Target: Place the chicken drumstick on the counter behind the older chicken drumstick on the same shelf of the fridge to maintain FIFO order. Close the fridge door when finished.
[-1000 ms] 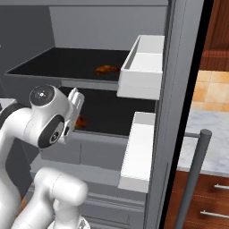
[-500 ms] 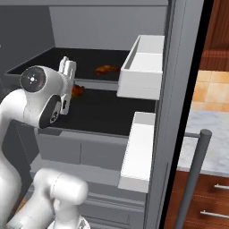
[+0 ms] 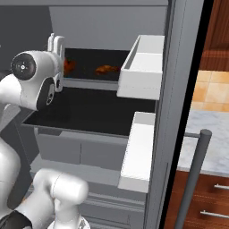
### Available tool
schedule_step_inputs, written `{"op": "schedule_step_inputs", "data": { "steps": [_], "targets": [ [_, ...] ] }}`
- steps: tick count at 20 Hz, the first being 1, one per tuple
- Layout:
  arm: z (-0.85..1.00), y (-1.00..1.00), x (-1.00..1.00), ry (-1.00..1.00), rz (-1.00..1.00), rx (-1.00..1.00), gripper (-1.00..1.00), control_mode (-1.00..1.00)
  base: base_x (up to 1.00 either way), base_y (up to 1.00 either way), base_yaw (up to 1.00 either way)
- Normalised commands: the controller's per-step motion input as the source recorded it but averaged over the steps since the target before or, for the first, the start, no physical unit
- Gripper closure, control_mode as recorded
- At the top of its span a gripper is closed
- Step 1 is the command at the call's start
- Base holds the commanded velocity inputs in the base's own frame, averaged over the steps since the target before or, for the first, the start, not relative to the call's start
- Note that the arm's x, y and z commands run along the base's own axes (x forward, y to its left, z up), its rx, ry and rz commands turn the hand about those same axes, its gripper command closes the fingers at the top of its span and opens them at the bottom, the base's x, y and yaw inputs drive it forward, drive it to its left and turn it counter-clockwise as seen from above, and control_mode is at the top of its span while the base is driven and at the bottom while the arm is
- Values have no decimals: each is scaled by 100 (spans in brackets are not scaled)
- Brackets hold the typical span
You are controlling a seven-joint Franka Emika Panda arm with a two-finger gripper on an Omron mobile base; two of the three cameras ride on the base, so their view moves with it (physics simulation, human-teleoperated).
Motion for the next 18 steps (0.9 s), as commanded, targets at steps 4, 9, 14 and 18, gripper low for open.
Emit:
{"op": "schedule_step_inputs", "data": {
  "steps": [4,9,14,18],
  "targets": [
    [28,13,67,0,0,0,100,-100,0,0,0],
    [-1,0,86,0,0,0,100,-100,0,0,0],
    [-2,0,99,0,0,0,100,-100,0,0,0],
    [-3,0,98,1,0,0,100,-100,0,0,0]
  ]
}}
